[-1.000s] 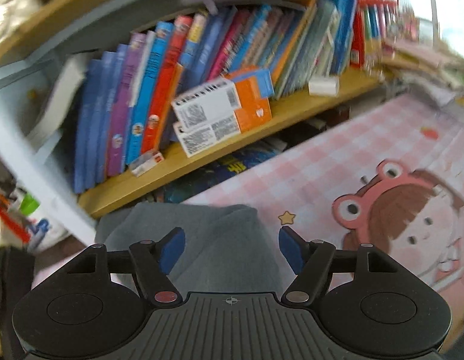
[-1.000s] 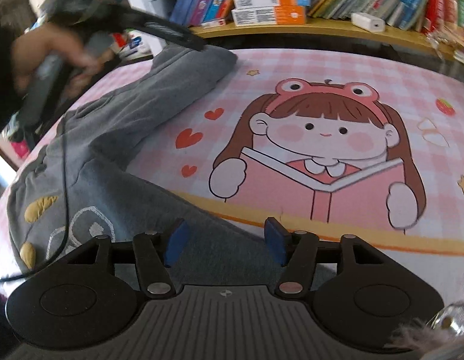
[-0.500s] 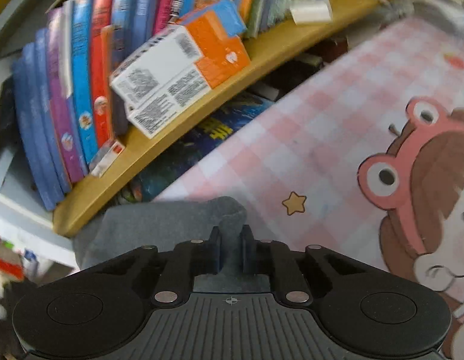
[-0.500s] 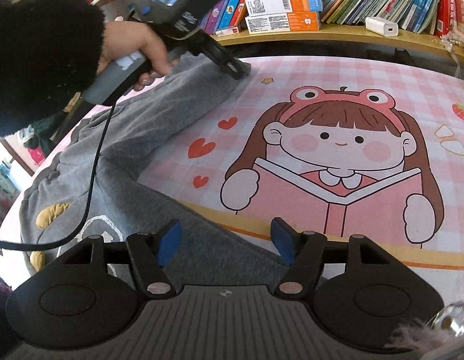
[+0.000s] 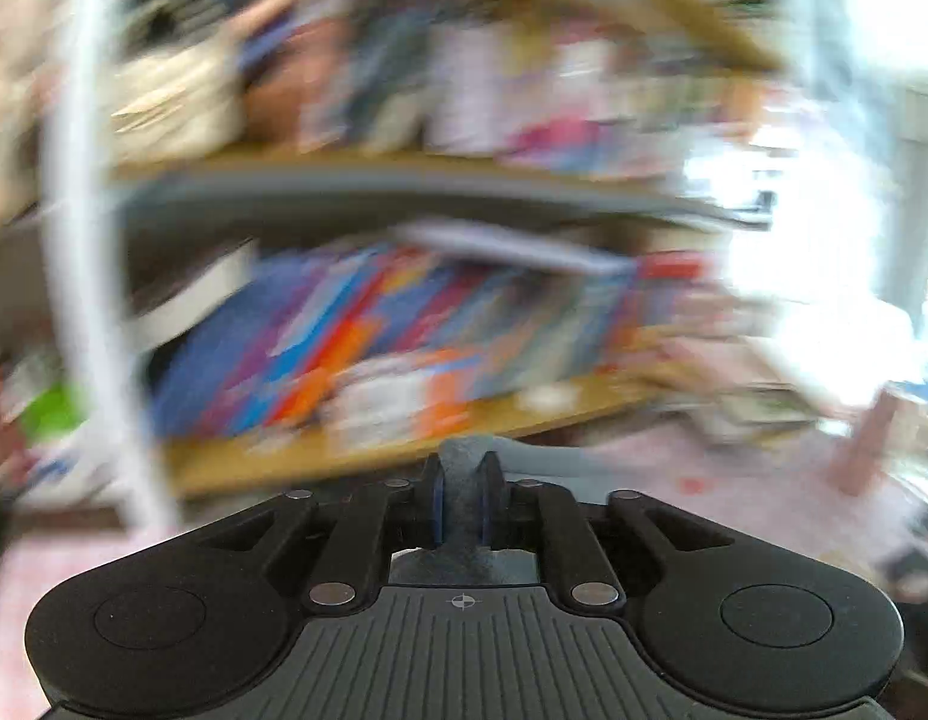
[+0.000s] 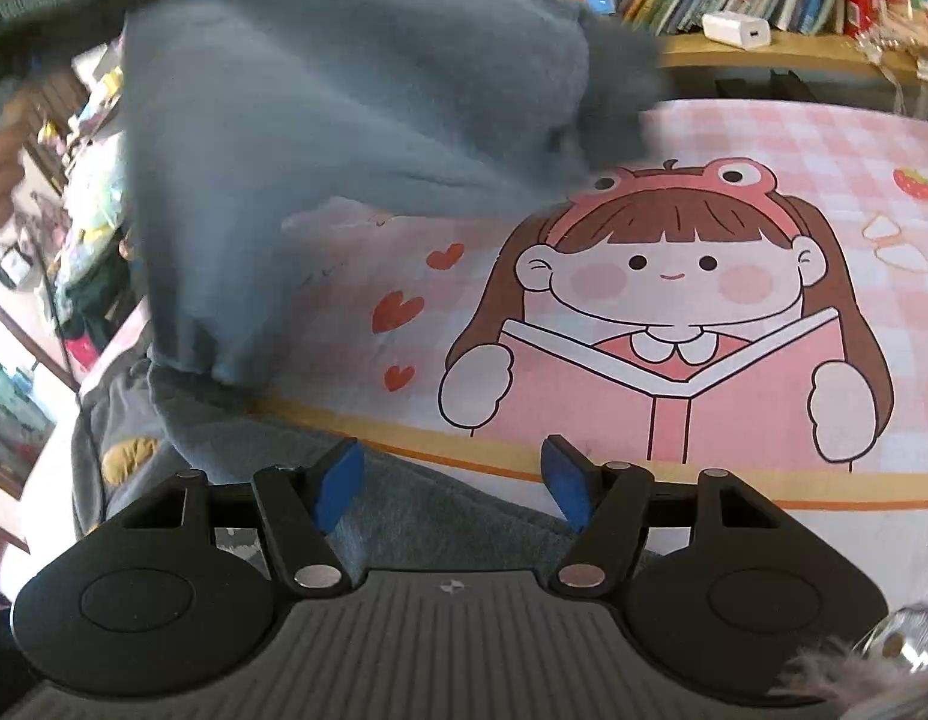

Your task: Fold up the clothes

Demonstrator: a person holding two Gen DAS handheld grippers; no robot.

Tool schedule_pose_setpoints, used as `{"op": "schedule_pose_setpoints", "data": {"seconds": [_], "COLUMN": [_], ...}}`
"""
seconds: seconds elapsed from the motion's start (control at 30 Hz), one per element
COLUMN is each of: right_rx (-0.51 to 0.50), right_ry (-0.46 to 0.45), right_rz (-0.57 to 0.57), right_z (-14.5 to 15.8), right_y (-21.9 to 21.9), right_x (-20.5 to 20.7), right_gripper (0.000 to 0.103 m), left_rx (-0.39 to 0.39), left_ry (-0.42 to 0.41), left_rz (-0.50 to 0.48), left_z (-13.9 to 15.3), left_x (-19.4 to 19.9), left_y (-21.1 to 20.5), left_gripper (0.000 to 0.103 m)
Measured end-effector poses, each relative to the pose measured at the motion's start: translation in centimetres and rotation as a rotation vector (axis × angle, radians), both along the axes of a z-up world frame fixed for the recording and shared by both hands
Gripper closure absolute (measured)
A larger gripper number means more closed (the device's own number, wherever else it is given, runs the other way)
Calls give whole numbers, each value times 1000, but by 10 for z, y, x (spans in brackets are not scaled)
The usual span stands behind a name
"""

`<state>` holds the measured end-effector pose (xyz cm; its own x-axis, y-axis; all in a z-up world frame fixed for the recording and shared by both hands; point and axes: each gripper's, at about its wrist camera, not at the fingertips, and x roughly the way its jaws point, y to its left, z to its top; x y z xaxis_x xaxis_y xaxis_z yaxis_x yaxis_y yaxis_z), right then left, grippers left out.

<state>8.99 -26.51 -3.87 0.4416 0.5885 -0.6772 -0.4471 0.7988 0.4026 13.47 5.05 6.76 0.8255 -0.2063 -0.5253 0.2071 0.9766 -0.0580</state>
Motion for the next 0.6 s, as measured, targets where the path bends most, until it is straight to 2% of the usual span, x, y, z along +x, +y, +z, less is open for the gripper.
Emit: {"op": "schedule_pose_setpoints", "data": {"seconds": [0.03, 0.07, 0.1, 0.2, 0.27, 0.43, 0.5, 0.57, 0.6], "right_rx": [1, 0, -1, 7, 23, 60, 90, 60, 23], "right_ry": [4, 9, 13, 16, 19, 10, 34, 51, 43], "right_rz": [-2, -4, -6, -25, -43, -39, -60, -96, -111], "right_z": [0, 1, 2, 5, 7, 14, 13, 11, 11], "right_y": [0, -1, -1, -7, -12, -16, -16, -10, -5], "right_x": [0, 1, 1, 1, 2, 6, 10, 17, 20], "right_gripper": [39, 39, 40, 40, 40, 40, 40, 44, 56], "left_rx": [22, 44, 57, -12, -32, -7, -20, -48, -66], "left_ry": [64, 127, 160, 159, 138, 137, 150, 167, 176], "left_rz": [89, 178, 225, 251, 256, 290, 321, 371, 394], "left_z": [-10, -21, -27, -31, -29, -29, -34, -41, -45], "left_x": [10, 20, 26, 23, 14, -16, -28, -40, -45], "left_y": [8, 15, 19, 26, 27, 36, 51, 64, 70], "left_gripper": [74, 74, 73, 54, 48, 48, 48, 48, 48]}}
